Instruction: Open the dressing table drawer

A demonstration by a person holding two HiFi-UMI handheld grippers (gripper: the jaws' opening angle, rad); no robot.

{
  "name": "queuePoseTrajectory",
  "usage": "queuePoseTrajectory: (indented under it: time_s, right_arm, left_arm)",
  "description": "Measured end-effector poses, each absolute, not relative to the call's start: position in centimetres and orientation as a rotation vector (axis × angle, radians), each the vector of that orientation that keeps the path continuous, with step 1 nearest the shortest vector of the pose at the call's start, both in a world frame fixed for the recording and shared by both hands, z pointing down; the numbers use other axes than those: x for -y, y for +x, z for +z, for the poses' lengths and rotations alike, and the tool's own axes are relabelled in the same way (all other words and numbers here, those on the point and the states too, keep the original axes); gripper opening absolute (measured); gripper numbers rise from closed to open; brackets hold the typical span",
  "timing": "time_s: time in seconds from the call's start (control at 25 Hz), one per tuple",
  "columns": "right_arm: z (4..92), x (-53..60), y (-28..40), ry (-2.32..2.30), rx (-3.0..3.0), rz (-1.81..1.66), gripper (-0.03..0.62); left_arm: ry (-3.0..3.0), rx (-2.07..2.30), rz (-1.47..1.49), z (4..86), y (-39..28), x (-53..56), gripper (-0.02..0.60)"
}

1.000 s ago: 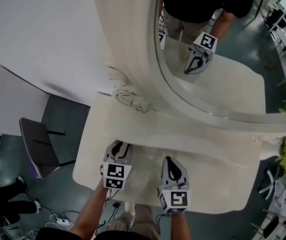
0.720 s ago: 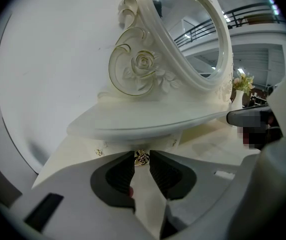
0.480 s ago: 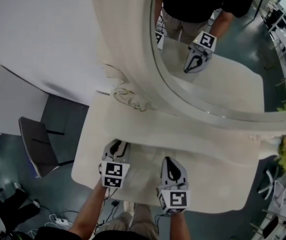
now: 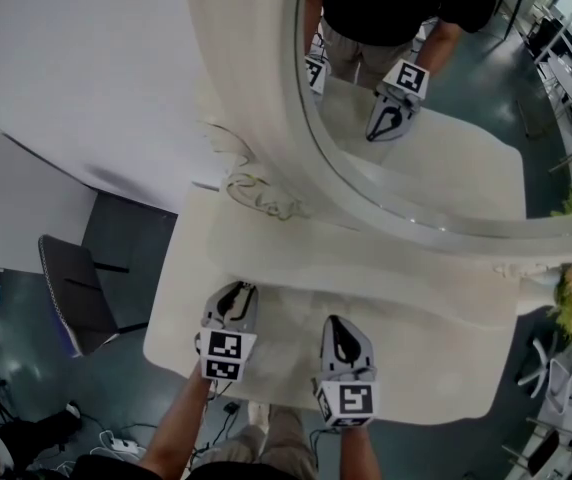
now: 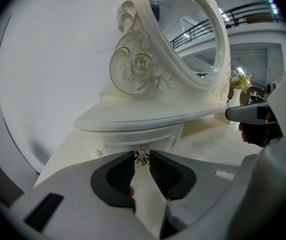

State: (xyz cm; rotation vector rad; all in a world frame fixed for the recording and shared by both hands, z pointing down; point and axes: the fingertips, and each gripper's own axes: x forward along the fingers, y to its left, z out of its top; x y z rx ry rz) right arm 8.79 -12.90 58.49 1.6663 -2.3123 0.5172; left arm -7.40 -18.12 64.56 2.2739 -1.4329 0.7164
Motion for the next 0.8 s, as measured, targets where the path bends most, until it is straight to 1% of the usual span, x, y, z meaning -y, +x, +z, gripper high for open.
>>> queuePoseTrajectory:
  time_s: [0.8]
  right_arm:
    - [57.7, 10.6, 8.1, 1.655, 2.330, 0.515, -0.002]
  left_arm:
    - [2.258, 1.439, 0.729, 64.7, -7.8, 15.6, 0.092]
